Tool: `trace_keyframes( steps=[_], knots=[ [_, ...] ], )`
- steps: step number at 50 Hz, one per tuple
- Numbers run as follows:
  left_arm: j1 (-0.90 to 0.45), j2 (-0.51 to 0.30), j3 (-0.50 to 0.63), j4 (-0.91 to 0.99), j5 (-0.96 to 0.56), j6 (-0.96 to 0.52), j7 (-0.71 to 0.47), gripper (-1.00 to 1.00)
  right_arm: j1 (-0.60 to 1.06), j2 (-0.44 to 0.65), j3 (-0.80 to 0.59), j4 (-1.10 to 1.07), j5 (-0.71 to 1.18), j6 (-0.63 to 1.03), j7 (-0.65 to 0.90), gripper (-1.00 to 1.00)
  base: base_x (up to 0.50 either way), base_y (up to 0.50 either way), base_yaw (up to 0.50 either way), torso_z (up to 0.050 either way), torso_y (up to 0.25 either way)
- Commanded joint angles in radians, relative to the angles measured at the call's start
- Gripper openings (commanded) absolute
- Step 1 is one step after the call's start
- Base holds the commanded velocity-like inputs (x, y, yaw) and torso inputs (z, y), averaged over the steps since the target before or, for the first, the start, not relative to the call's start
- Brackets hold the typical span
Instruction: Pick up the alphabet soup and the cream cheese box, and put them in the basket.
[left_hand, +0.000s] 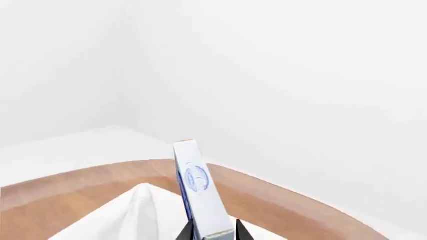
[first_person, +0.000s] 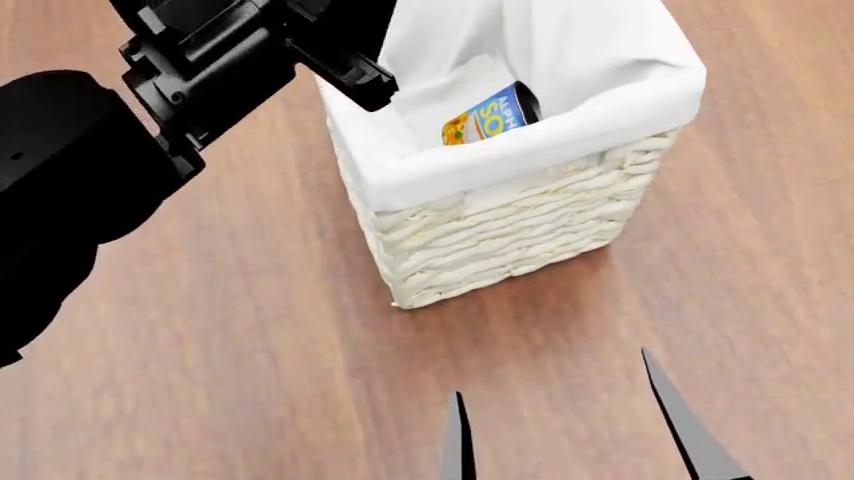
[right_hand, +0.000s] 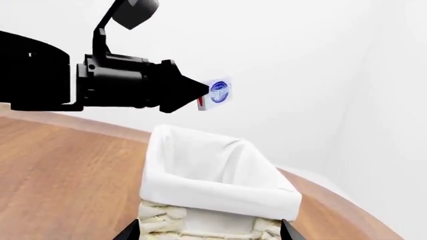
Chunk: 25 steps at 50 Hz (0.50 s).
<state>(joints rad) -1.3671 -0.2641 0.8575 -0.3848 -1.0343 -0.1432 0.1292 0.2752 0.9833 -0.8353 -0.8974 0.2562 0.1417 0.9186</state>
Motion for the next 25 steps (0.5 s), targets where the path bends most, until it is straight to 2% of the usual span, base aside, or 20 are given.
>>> trace_keyframes(
  steps=[1,11,25],
  knots=[
    [-0.029,0.006,-0.008,-0.016,-0.102,-0.077,0.116,-1.0,0.006,0.0,0.005,-0.014,0.014,0.016,0.002,1.0,0.0,0.0,0.0,0.0,0.0],
    [-0.044,0.008,-0.047,-0.049,-0.212,-0.145,0.158,-1.0,-0.01,-0.006,-0.006,0.011,-0.011,-0.011,0.001,1.0,0.0,0.0,0.0,0.0,0.0],
    [-0.032,0.0,-0.003,-0.037,-0.191,-0.175,0.178,-1.0,-0.018,-0.004,-0.005,0.015,-0.014,-0.023,0.002,1.0,0.0,0.0,0.0,0.0,0.001]
  ],
)
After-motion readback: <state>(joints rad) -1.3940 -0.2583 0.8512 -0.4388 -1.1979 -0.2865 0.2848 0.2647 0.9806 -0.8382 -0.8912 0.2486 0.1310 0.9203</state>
